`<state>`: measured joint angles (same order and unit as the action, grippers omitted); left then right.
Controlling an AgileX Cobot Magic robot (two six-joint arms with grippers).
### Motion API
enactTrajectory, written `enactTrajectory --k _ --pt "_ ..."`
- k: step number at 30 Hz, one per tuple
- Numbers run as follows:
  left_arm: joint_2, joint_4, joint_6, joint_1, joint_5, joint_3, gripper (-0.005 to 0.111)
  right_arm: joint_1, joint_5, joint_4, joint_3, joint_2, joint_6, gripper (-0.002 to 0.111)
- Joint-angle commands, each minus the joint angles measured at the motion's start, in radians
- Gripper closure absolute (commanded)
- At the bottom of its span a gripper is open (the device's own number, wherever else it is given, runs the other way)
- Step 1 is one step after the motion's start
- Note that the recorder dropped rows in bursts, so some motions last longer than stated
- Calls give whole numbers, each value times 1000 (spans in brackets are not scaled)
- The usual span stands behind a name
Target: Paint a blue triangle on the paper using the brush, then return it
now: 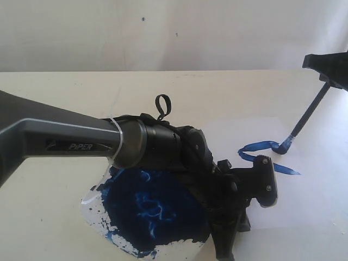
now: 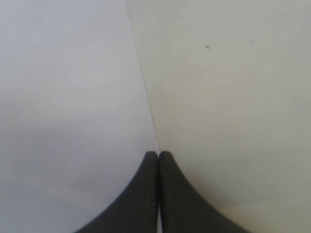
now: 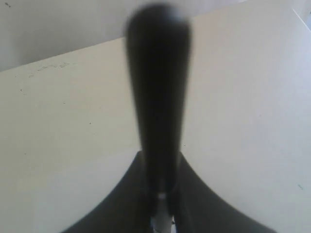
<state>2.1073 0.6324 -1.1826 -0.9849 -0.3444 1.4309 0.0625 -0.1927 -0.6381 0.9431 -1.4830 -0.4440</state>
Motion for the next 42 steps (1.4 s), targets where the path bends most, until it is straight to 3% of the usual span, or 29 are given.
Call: enactTrajectory --k 1,11,23,42 --pt "-1 9 2 -4 -23 -1 107 -3 -21 34 -3 8 0 108" --pt "-1 9 2 -4 -23 -1 107 -3 -49 91 -3 45 10 108" --pt "-1 9 2 -4 -23 -1 107 -3 -137 289 -3 66 199 108" --pt "-1 9 2 -4 -23 -1 107 -3 -245 389 -3 125 276 108"
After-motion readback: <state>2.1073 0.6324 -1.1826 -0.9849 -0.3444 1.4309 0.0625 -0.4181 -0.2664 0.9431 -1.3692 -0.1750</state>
